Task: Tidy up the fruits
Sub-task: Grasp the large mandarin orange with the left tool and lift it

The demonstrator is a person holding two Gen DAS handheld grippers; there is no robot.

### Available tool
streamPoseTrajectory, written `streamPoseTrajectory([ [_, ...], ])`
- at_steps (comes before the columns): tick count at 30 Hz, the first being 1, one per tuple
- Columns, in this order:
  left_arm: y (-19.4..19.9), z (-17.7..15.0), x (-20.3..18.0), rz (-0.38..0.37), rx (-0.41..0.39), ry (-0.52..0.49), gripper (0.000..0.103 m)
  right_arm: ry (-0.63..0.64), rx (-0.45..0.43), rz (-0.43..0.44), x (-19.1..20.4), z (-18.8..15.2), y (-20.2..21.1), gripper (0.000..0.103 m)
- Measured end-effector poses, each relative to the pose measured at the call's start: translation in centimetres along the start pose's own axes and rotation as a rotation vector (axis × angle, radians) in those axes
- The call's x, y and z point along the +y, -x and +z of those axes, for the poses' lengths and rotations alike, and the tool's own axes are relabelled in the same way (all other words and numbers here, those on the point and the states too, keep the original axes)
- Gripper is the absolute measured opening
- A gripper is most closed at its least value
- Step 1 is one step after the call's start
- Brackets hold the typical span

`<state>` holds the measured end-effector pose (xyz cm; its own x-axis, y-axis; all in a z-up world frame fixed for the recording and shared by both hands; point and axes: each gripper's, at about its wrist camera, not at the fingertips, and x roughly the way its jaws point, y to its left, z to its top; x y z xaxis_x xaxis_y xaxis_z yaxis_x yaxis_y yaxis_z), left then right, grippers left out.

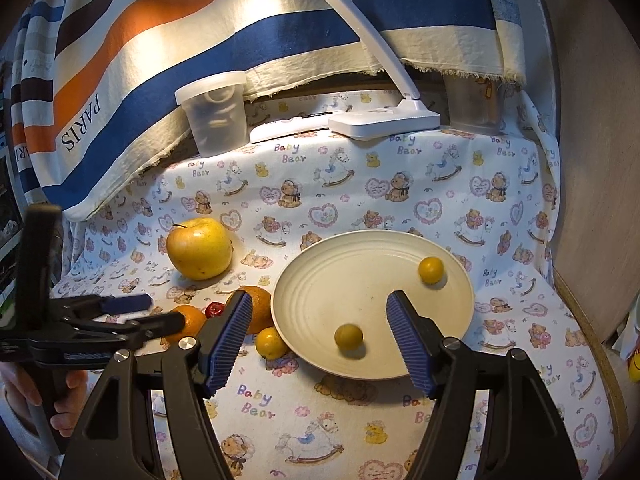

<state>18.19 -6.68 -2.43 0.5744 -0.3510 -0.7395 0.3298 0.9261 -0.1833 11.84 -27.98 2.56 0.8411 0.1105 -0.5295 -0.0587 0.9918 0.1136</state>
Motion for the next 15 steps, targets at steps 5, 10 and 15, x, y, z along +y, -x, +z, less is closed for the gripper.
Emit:
streamPoseTrajectory([
  [5,-1.0,-0.3,-0.1,0.018,0.02,-0.012,0.073,0.002,0.004,0.002,0.1,0.0,0.0,0.071],
  [10,-1.5,-0.5,-0.7,0.026,0.039,-0.037,0.061,0.002,0.007,-0.011,0.0,0.0,-0.2,0.071],
  [15,-1.8,-0.6,-0.8,0.02,0.037,-0.043,0.05,-0.013,0.01,-0.008,-0.3,0.1,-0.2,0.071],
])
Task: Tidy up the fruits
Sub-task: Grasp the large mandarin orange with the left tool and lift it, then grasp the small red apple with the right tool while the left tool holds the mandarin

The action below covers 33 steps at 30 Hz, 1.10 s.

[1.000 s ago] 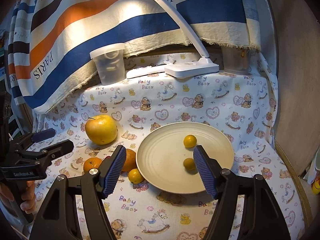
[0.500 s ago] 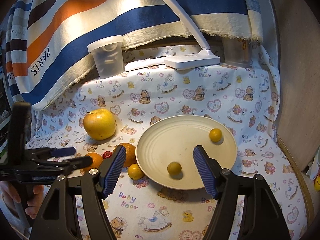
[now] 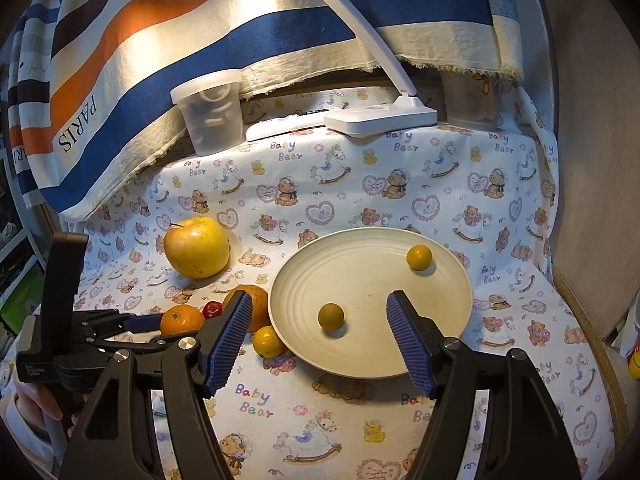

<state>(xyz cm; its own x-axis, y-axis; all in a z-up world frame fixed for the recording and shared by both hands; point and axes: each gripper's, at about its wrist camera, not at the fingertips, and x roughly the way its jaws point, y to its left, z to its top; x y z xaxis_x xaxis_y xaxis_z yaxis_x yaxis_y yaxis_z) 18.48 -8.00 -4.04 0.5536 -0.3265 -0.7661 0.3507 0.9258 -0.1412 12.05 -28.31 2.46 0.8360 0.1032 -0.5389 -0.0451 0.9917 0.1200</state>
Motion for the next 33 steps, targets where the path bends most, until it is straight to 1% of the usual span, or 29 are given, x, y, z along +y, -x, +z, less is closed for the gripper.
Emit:
streamPoseTrajectory([
  [4,0.6,-0.1,-0.5,0.018,-0.032,-0.026,0.049,0.002,0.003,-0.008,0.0,-0.1,-0.2,0.071],
  [6,1.8,0.1,-0.6,0.028,-0.076,-0.032,0.049,-0.002,0.006,-0.008,-0.1,-0.1,-0.2,0.071],
  [12,6.9,1.0,0.0,0.041,-0.208,0.001,0.049,-0.01,0.001,0.023,0.0,0.0,0.1,0.071],
  [16,9.1,1.3,0.3,0.089,-0.214,0.011,0.049,0.011,-0.002,0.028,1.1,-0.3,0.7,0.071],
  [18,9.7,1.4,0.6,0.094,-0.213,0.018,0.049,0.052,-0.013,0.054,2.4,-0.5,1.2,0.075],
  [20,10.2,1.5,0.7,0.114,-0.221,0.024,0.049,0.086,-0.008,0.076,3.7,-0.8,1.4,0.076],
  [22,10.6,1.4,0.7,0.143,-0.235,0.022,0.049,0.101,0.021,0.095,5.1,-1.2,1.1,0.076],
  [23,10.6,1.4,0.9,0.152,-0.238,0.025,0.049,0.104,0.05,0.117,5.7,-1.4,0.7,0.076],
  [28,10.8,1.5,1.8,0.151,-0.243,0.066,0.049,0.101,0.198,0.201,8.0,-2.1,-1.8,0.075],
  [30,10.8,1.5,2.0,0.167,-0.252,0.071,0.049,0.086,0.259,0.232,8.7,-2.6,-3.0,0.07],
  [33,10.8,1.6,2.4,0.179,-0.251,0.073,0.049,0.046,0.321,0.254,9.2,-3.0,-4.5,0.064],
])
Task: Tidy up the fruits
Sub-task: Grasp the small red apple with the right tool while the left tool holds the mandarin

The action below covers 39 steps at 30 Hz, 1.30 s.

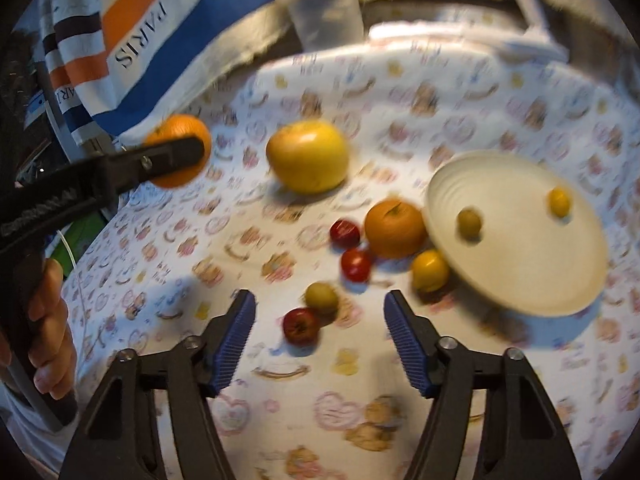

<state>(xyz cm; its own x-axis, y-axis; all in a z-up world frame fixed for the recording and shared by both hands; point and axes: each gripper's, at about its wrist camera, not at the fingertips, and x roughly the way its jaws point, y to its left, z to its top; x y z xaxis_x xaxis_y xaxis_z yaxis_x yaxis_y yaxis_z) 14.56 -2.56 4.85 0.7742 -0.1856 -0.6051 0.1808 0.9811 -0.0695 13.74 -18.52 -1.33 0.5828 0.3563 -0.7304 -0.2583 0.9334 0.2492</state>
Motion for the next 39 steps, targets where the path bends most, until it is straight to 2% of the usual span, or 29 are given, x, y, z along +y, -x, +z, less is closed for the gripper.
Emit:
streamPoseTrajectory([
  [3,-0.4,0.1,0.9,0.014,0.011,0.031,0.049,-0.016,0.031,0.002,0.4,-0.1,-1.1,0.064],
  [10,-0.5,0.3,2.3,0.02,0.02,0.069,0.049,0.057,0.057,-0.044,1.9,-1.2,-2.6,0.064],
  [15,-0.3,0.5,2.4,0.02,0.016,0.074,0.049,0.093,0.072,-0.072,2.6,-1.6,-3.3,0.041],
  [17,-0.3,0.5,2.4,0.017,0.017,0.073,0.049,0.102,0.074,-0.08,2.6,-1.7,-3.4,0.035],
  [20,-0.1,0.5,2.4,0.02,0.019,0.07,0.049,0.125,0.045,-0.097,2.8,-1.8,-2.9,0.033],
  [26,0.1,0.7,2.2,0.02,0.009,0.065,0.049,0.148,0.003,-0.099,3.1,-1.6,-1.7,0.02],
  [39,-0.1,0.5,2.3,0.024,0.018,0.066,0.049,0.148,0.014,-0.106,3.0,-1.6,-2.1,0.021],
])
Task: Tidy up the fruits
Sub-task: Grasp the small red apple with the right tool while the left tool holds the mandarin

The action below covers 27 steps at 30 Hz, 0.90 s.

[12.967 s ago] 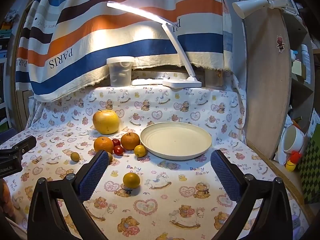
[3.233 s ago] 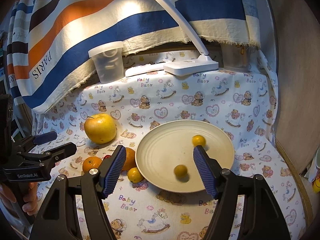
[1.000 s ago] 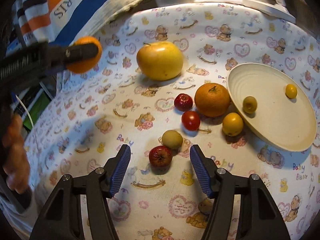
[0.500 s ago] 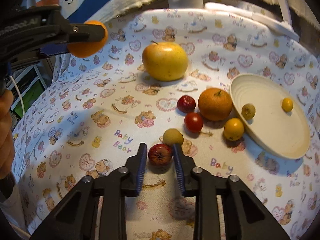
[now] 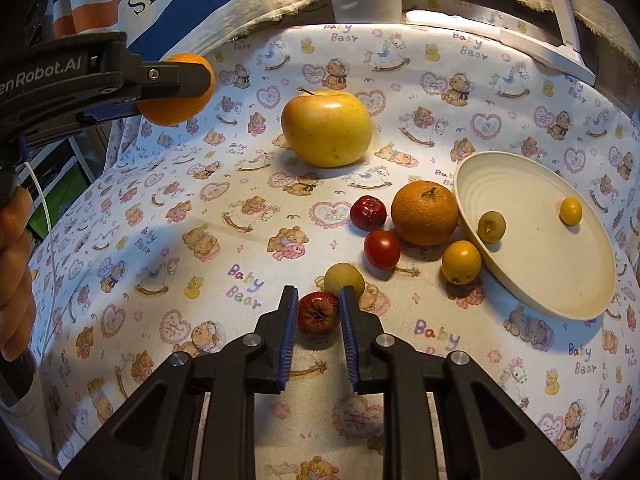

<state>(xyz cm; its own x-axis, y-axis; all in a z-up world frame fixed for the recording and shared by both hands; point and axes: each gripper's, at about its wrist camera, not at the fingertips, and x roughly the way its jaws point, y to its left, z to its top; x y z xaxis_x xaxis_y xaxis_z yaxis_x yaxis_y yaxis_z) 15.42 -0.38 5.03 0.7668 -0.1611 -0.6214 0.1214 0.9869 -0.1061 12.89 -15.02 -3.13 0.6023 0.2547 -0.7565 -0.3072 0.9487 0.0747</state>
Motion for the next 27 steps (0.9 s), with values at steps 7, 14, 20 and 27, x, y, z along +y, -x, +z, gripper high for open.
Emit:
streamPoseTrajectory([
  [7,-0.1,0.0,0.0,0.001,0.001,-0.001,0.049,0.015,0.029,-0.002,0.2,0.3,-0.1,0.021],
  [14,-0.1,-0.1,0.0,0.0,0.0,-0.002,0.049,-0.006,0.074,0.014,0.1,-0.6,-1.0,0.029],
  [20,0.0,-0.1,0.0,-0.002,-0.003,-0.004,0.049,0.009,0.024,-0.018,0.2,-0.7,-0.7,0.027],
  [27,0.6,-0.1,-0.1,-0.017,-0.047,-0.02,0.049,0.035,-0.109,-0.046,-0.3,0.1,2.7,0.027],
])
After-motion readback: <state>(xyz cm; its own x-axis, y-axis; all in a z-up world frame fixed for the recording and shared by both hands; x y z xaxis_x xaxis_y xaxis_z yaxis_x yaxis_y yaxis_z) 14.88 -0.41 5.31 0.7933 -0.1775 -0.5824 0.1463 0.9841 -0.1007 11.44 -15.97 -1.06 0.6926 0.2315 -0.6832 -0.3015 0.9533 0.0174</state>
